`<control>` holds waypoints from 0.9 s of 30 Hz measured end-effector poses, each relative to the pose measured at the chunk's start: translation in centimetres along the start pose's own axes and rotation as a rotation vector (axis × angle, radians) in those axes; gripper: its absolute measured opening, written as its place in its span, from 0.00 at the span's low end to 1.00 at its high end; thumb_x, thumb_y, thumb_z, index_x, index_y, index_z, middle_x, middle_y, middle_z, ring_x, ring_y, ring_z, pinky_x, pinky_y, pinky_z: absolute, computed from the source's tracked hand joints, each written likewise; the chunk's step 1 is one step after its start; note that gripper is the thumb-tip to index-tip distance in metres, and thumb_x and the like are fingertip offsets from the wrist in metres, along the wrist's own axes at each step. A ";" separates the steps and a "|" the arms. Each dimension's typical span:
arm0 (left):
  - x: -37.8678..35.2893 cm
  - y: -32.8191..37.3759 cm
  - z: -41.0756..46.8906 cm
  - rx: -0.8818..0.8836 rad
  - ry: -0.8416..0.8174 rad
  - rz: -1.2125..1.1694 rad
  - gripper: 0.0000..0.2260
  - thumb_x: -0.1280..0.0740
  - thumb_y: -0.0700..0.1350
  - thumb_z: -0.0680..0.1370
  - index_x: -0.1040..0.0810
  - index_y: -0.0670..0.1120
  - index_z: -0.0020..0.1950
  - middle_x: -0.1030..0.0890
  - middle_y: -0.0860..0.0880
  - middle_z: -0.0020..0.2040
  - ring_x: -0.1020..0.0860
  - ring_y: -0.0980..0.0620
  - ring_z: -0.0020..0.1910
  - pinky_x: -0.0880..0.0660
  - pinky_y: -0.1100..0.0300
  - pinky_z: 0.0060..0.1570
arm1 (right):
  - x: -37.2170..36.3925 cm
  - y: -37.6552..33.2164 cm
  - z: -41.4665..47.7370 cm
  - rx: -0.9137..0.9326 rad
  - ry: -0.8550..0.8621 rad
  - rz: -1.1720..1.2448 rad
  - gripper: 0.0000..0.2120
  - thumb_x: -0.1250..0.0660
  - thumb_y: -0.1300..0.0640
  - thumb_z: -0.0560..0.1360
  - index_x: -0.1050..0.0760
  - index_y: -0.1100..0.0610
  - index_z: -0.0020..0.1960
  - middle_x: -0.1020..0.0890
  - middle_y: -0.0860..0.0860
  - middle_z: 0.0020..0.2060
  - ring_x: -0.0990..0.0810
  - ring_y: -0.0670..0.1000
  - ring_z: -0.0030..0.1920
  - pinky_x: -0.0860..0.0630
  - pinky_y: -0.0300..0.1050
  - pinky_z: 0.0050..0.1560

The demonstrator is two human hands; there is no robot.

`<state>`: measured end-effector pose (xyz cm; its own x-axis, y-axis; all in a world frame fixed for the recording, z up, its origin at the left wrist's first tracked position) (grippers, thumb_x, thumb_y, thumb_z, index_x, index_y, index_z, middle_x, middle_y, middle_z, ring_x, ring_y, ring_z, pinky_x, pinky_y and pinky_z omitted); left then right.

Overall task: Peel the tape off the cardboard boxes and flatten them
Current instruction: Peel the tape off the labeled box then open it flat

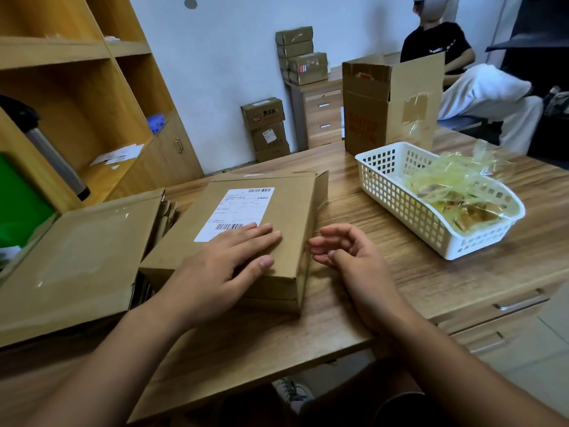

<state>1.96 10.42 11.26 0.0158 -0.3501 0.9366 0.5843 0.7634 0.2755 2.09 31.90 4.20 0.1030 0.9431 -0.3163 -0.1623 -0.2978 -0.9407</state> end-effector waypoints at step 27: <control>-2.0 0.4 -0.4 -0.097 0.322 0.200 0.22 0.52 0.59 0.85 0.28 0.59 0.74 0.28 0.61 0.73 0.32 0.60 0.75 0.29 0.49 0.70 | -0.5 0.0 -0.3 0.264 -0.028 -0.045 0.18 0.43 0.77 0.78 0.26 0.56 0.55 0.15 0.56 0.51 0.16 0.52 0.55 0.21 0.44 0.57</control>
<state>2.49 11.16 9.37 0.3825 -0.3637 0.8494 0.6174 0.7845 0.0579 2.36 31.42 4.36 0.0896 0.9594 -0.2676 -0.4086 -0.2097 -0.8883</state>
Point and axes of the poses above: each hand's wrist, its own z-axis towards the middle knuckle, its own x-axis out of the back of the hand, y = z × x, the point moved 4 cm from there along z, towards the middle knuckle
